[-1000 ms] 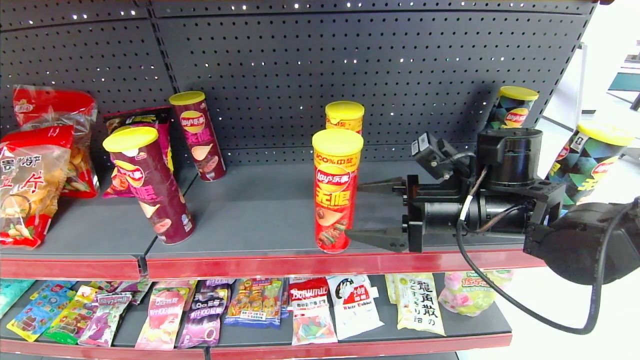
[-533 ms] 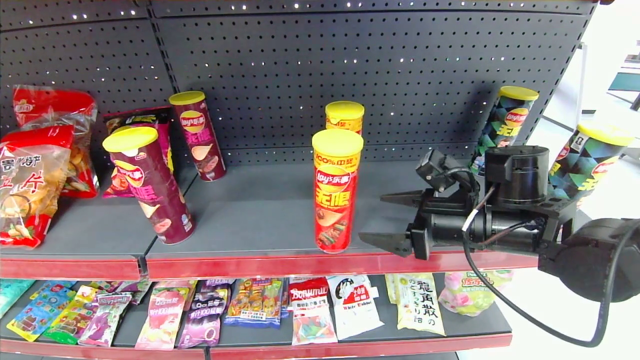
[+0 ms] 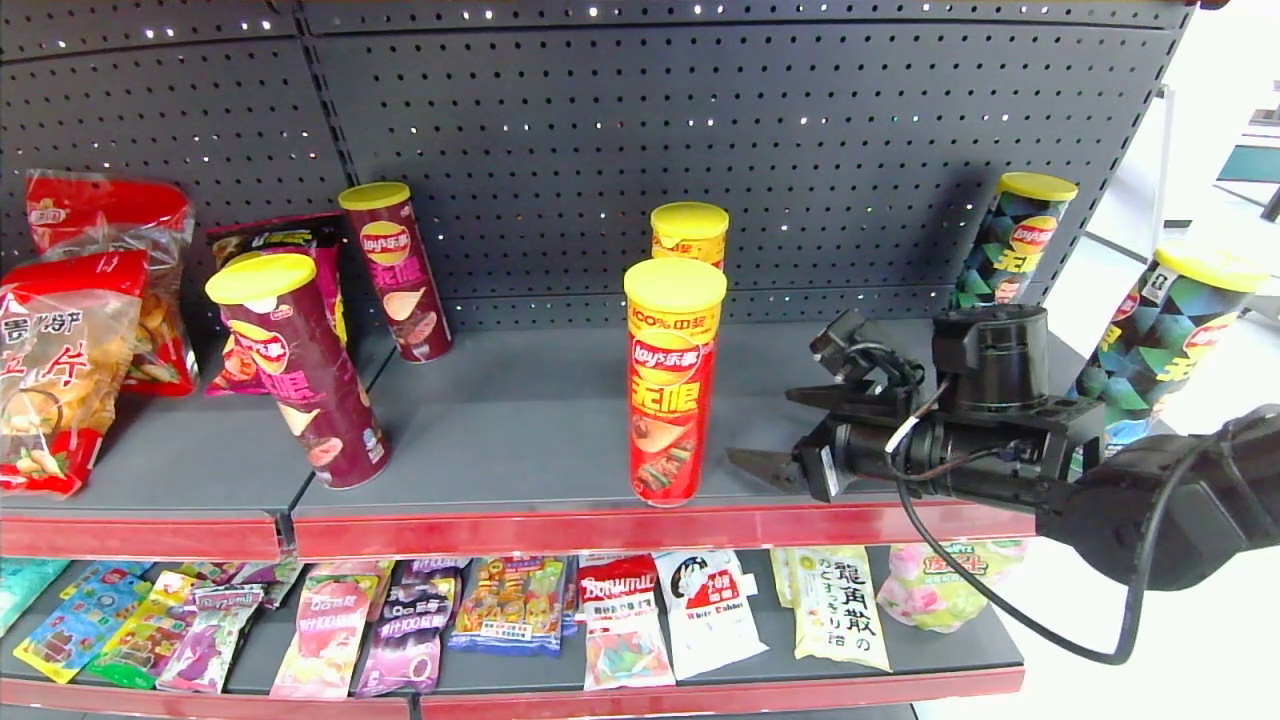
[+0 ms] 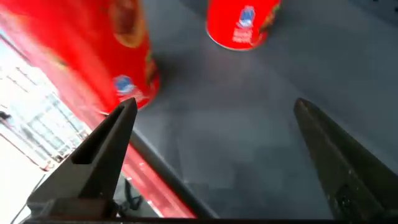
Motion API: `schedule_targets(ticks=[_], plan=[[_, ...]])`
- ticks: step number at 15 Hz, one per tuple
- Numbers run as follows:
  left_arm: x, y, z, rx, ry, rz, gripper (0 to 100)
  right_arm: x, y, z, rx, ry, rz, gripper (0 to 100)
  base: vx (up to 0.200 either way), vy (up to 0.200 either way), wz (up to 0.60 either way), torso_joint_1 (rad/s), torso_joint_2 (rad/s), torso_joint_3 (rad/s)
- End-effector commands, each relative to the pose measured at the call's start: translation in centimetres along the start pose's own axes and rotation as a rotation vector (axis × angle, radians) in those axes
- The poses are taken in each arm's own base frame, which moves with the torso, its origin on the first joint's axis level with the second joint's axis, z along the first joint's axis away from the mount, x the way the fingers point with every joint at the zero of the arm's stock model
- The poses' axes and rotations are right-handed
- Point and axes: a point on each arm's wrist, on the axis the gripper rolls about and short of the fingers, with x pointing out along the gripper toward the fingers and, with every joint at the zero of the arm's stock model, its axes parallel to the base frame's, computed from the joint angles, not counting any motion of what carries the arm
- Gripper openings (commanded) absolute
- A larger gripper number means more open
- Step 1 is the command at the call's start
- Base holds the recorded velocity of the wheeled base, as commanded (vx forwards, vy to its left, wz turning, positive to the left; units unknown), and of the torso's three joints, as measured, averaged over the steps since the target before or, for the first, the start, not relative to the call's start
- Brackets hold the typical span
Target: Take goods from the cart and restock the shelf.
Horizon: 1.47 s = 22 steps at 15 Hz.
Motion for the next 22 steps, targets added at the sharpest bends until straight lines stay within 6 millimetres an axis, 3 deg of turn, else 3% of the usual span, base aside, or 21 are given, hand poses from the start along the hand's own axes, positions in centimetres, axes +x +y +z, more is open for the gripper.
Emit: schedule_targets(ticks=[1,10,22], plan=[[0.0,0.0,0.0,0.000,0.001,0.001,100,1.0,-0.4,-0.8,0.009,0.029,-0.009,100,0.000,0.000,0.00,0.000,0.00,0.000],[0.0,0.0,0.0,0.000,0.001,0.001,100,2.5,0.5,-0.7,-0.031,0.042,-0.014,100,0.000,0.000,0.00,0.000,0.00,0.000],[0.0,0.0,0.0,0.000,0.001,0.001,100,3.7,0.2,-0.2,-0.036,0.024,-0.014,100,0.000,0.000,0.00,0.000,0.00,0.000]])
